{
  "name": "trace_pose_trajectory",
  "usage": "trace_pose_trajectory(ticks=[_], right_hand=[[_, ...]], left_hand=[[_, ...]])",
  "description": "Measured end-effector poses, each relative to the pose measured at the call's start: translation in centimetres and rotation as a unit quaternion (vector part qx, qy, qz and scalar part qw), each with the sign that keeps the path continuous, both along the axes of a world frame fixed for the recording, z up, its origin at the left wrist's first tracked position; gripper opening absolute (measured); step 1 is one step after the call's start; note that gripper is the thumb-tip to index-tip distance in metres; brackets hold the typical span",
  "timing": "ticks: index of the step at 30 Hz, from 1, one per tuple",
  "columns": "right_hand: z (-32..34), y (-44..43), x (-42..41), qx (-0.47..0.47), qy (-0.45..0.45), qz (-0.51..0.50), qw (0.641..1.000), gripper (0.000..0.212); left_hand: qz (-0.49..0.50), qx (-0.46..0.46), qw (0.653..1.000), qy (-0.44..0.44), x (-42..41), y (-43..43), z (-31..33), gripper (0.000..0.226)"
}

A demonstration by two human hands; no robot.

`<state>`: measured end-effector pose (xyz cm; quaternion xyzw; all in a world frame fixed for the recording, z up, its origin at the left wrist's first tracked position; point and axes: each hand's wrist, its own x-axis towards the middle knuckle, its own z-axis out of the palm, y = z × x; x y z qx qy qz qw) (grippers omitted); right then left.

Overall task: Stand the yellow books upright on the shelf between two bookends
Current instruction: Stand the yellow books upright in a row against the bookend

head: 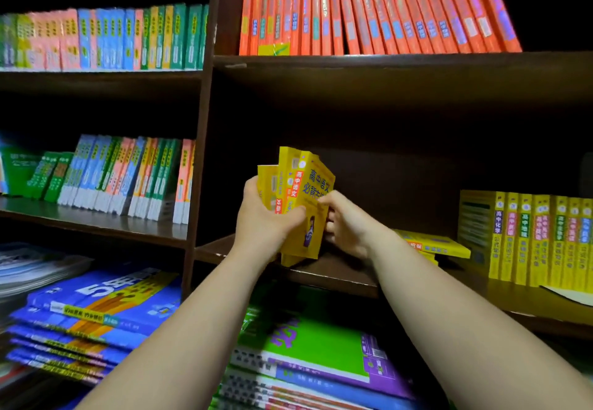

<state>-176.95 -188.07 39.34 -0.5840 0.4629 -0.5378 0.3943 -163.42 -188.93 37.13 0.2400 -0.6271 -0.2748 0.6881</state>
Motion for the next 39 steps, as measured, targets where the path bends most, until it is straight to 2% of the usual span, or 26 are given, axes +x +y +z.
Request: trace_pose_trajectory(ticks=[2,7,10,13,15,17,19,24,27,30,33,35,39], right_hand=[[0.1,-0.3,-0.1,-0.017,-0.026,-0.001,1.0,0.021],[0.1,-0.8,-0.6,0.0,-0.054,0.013,0.998,0.062],[0.1,-1.0,-0.4,-0.027,-0.072,-0.009,0.997,0.055],[0.1,-1.1,0.0,-0.049,-0.102,-0.051,0.992,0.039],[0.1,-1.4,0.4,-0.058,-0.099,-0.071,0.991,0.038],[0.2,-1.5,0.8,-0.053,-0.086,-0.076,0.992,0.041],[0.3,-1.7,0.9,-0.045,-0.081,-0.082,0.992,0.042],[0.3,-0.8,0.7,-0.037,-0.055,-0.048,0.997,0.041],[0.9,0.5,-0.7,-0.037,0.085,-0.121,0.988,0.047],[1.6,2.8,-4.8,-0.064,0.272,-0.226,0.933,0.065],[1.1,5.3,-9.0,0.029,0.451,-0.231,0.862,0.071],[0.4,5.7,-10.1,0.063,0.51,-0.223,0.828,0.076],[0.1,4.7,-10.5,0.051,0.597,-0.245,0.763,0.082]], left_hand=[[-0.007,-0.008,1.0,-0.017,-0.5,-0.3,-0.1,0.071],[-0.011,-0.029,0.997,-0.064,-1.3,-1.1,-0.6,0.086],[-0.001,-0.02,0.996,-0.082,-1.6,-1.4,-1.0,0.092],[0.066,-0.003,0.99,-0.125,-1.6,-1.7,-1.6,0.097],[0.052,0.011,0.988,-0.147,-1.6,-2.1,-1.6,0.097],[-0.004,0.028,0.987,-0.156,-1.8,-2.2,-1.6,0.093],[-0.018,0.029,0.985,-0.167,-1.9,-2.2,-1.6,0.089],[0.051,0.04,0.981,-0.18,-1.5,-2.3,-1.2,0.074],[0.093,0.032,0.978,-0.183,-1.5,-2.0,-1.0,0.066],[0.115,0.036,0.977,-0.178,-1.8,-1.6,-1.0,0.065],[0.131,0.043,0.975,-0.174,-2.0,-1.3,-1.0,0.065],[0.137,0.052,0.974,-0.172,-2.4,-1.3,-0.9,0.064],[0.136,0.059,0.974,-0.173,-3.0,-1.2,-1.0,0.065]])
